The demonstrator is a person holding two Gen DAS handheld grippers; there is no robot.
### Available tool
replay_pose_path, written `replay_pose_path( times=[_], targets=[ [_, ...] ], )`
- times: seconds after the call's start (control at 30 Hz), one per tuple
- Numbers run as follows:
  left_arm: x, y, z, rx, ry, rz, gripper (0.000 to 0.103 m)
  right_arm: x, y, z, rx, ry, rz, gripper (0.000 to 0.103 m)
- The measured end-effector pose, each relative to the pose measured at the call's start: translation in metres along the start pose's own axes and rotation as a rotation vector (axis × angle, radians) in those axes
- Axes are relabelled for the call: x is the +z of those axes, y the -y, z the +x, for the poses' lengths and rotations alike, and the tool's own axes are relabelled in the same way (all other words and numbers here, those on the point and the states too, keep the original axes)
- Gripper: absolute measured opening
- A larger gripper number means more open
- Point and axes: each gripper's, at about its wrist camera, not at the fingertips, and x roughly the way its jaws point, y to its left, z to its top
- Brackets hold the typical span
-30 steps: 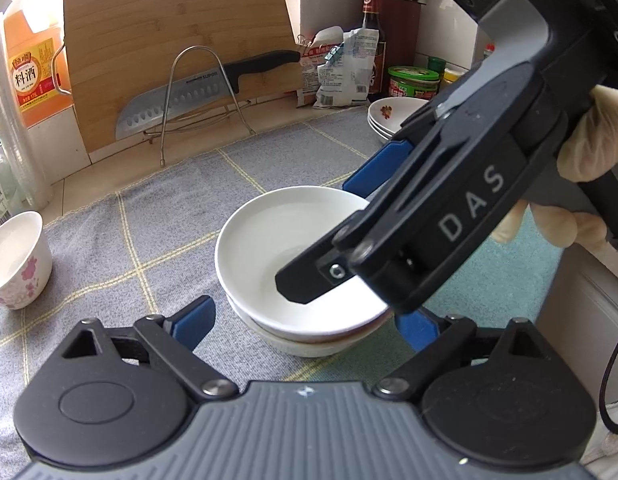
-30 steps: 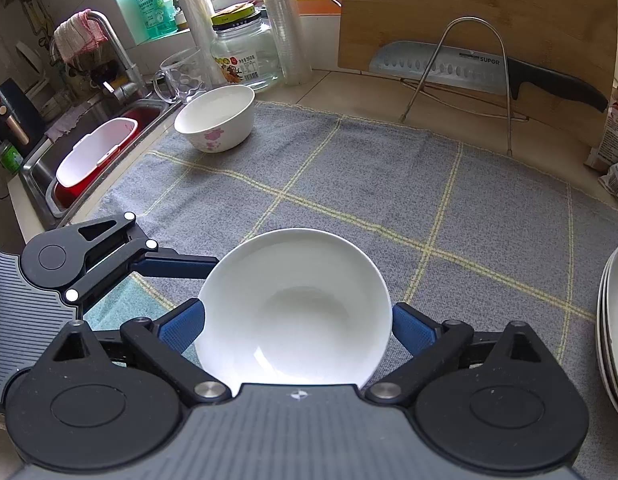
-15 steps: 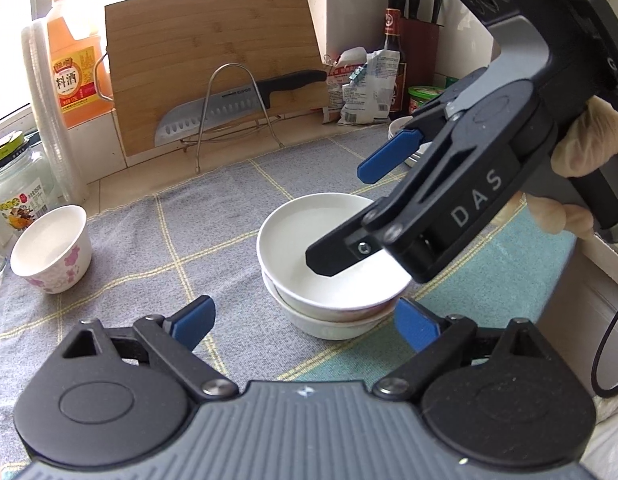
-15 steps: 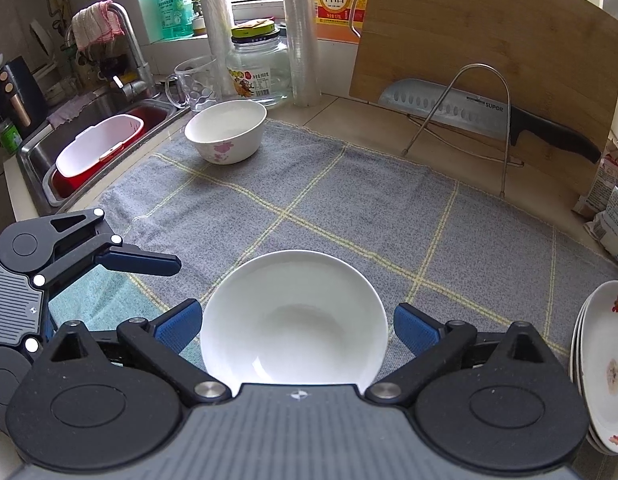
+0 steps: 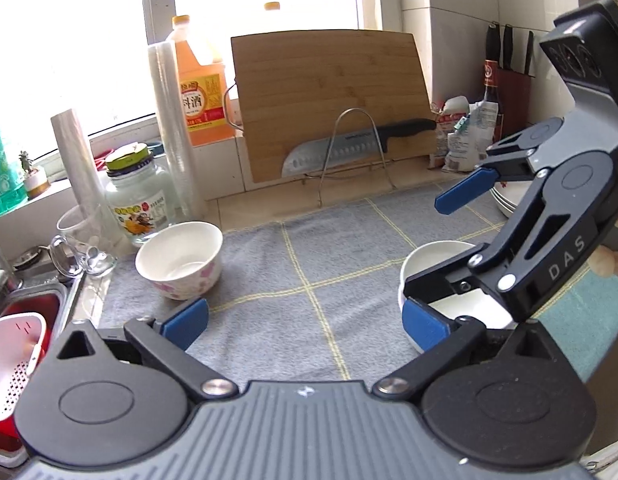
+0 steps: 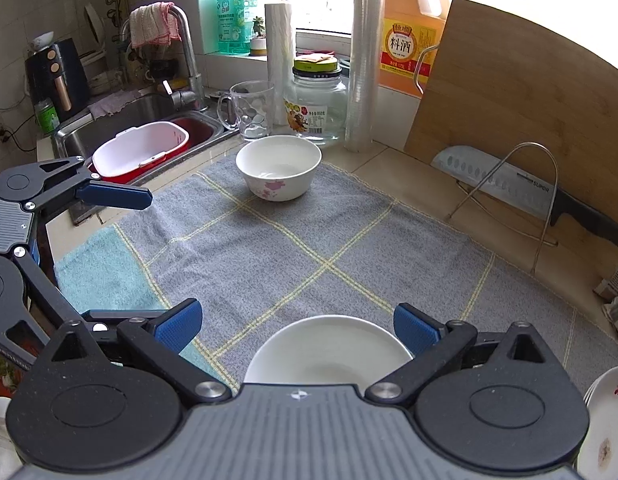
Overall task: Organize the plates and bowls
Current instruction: 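Move both grippers toward the last pink-flowered bowl by the glass jar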
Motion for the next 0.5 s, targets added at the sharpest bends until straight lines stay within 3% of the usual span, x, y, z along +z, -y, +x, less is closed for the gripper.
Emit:
replay_pose_path(
  times=[0.23,0.5],
  targets=[
    [-0.004,-0.049,0.004,-0.017,0.015,0.01,0.102,0.021,-0.024,0.012,-0.051,0.038,-0.001,0.103],
    [-0.004,-0.119,0.024,-0.022,0.029,0.048,0.102,0.051,-0.064,0.053,-0.128,0.024,0.041,0.103]
  ],
)
